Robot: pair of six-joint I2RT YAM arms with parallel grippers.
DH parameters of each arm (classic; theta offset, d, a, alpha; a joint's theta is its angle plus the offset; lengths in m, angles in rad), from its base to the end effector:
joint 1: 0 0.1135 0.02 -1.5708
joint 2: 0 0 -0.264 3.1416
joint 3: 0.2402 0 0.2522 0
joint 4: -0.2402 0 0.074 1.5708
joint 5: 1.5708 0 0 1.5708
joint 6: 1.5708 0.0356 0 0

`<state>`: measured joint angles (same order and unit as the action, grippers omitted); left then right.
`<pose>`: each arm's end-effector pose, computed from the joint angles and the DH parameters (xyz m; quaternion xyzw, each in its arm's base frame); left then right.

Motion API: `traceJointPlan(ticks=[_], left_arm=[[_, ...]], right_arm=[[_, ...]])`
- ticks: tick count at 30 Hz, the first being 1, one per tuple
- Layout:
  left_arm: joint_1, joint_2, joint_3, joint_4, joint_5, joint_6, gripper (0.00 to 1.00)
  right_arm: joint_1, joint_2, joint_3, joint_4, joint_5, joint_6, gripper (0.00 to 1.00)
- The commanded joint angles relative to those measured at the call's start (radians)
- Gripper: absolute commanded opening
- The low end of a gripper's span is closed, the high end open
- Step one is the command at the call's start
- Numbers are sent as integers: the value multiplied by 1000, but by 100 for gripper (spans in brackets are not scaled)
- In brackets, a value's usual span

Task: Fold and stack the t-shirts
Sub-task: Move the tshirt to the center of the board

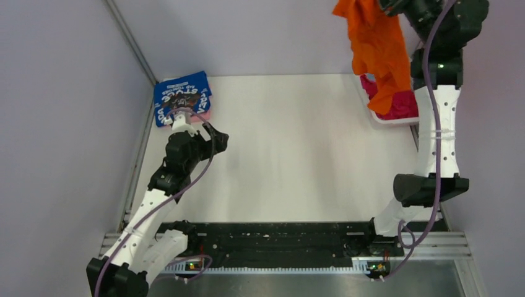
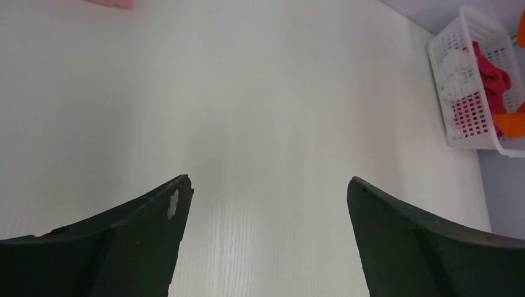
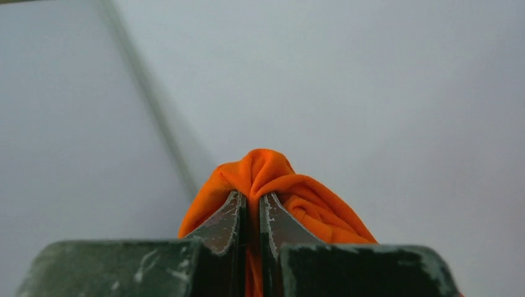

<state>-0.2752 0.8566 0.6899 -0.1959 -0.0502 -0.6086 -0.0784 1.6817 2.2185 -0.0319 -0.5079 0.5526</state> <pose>0.1939 -0.0529 0.2926 -0.1506 0.8090 -0.2242 0.5221 0.3214 -0.0079 0.6035 -0.0531 0.5346 0.3199 0.7804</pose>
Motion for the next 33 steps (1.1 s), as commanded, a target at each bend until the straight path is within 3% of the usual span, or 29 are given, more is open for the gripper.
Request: traceJointPlan(ticks=[1,7,11,14,16,20,21,22,24,28,31,32,33], left_arm=[[-1,-71,-15,-26,-34,-18,99],[-1,-155,-24,-126,-106,-44,99],[-1,-206,-19,-201,-180,-80,99],[-1,-234,-7,-263,-229,-103,99],[-1,-250,-3,-301,-270,-119,99],[-1,-256,-11,-344,-289,-139,99],[-1,-249,-21,-347,-289,-144,99],[-1,-240,-28,-353,-289,-153,99],[-1,-203,-34,-361,-271,-163,99],[0,-138,-50,-362,-193,-177,99],[-1,-107,-79,-313,-60,-155,99],[-1,-98,-95,-275,17,-148,99],[-2,-82,-107,-241,57,-148,99]], right_arm=[[208,-28,81,112,-257,116,0],[365,22,186,122,-341,159,0],[377,-29,95,51,-384,59,0],[374,-144,-125,-150,-335,-175,0],[369,-245,-387,-254,-229,-320,0],[335,-417,-927,-224,109,-385,8],[321,-423,-1032,-218,192,-364,11],[303,-416,-1121,-216,259,-346,21],[278,-378,-1214,-266,432,-313,51],[275,-322,-1225,-416,753,-253,72],[283,-361,-1238,-448,825,-172,80],[293,-386,-1252,-441,828,-156,95],[306,-413,-1270,-432,834,-144,98]])
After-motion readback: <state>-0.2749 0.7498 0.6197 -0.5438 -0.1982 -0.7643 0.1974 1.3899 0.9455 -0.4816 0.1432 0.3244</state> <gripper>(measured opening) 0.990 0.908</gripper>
